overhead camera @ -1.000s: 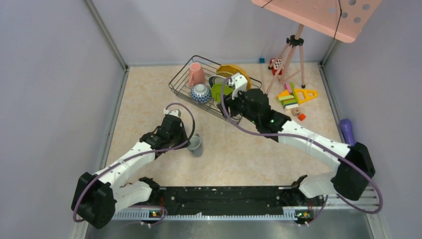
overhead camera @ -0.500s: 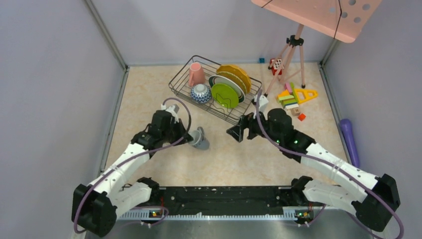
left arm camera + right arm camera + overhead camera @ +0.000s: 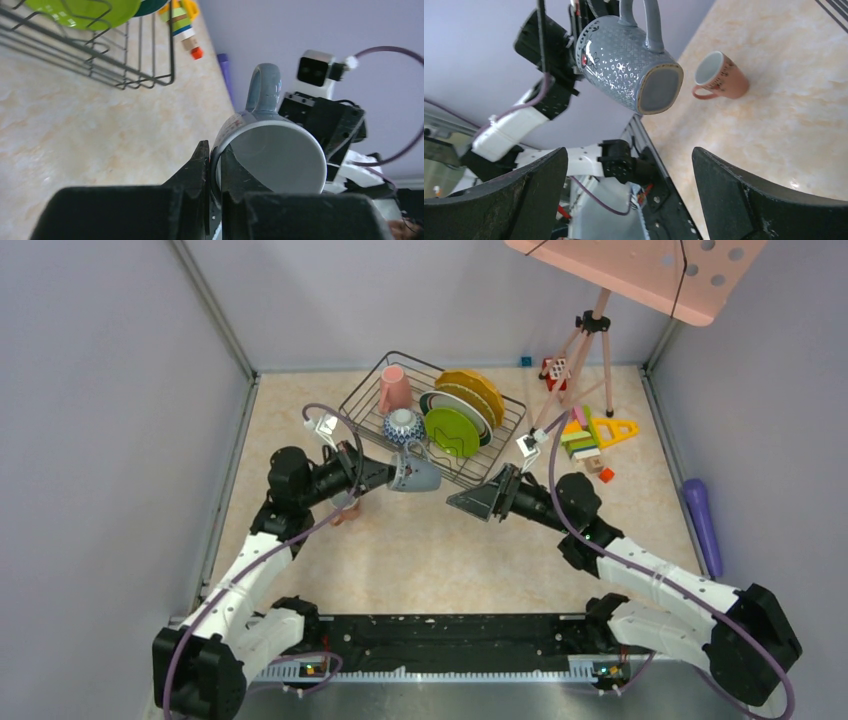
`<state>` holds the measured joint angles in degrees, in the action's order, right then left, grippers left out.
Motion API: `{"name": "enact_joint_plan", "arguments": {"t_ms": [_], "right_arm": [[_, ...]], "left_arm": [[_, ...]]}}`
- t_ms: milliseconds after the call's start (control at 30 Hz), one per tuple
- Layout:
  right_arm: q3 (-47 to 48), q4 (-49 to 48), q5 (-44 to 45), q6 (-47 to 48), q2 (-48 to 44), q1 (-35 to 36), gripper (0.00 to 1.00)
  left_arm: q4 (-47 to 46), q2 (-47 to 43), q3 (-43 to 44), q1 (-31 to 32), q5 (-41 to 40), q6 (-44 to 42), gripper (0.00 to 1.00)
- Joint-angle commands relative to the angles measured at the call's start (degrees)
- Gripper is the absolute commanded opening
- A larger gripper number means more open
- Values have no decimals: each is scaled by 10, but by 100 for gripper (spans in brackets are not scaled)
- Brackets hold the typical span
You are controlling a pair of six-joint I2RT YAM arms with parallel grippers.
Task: Load the mixed dishes into the dish rack
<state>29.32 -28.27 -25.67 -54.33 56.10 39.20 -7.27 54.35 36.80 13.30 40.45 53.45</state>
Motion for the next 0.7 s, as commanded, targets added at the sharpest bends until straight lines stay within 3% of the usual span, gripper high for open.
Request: {"name": "enact_joint_plan", "arguments": {"t_ms": [0,233,467,667], "right_arm": [[-15,-181,10,-93,-1,-4,92],[5,-267,12,-160,49,-4,89],[63,-191,44,-69,75,15,83],[92,-230,37,-79,121,18,79]], "left_arm": [[-223,-12,-10,-3,57,118,0],[-303,7,-17,-3,72,159,0],[-368,45,-21,2,94,204,0],[-409,65,-26,9,104,227,0]]}}
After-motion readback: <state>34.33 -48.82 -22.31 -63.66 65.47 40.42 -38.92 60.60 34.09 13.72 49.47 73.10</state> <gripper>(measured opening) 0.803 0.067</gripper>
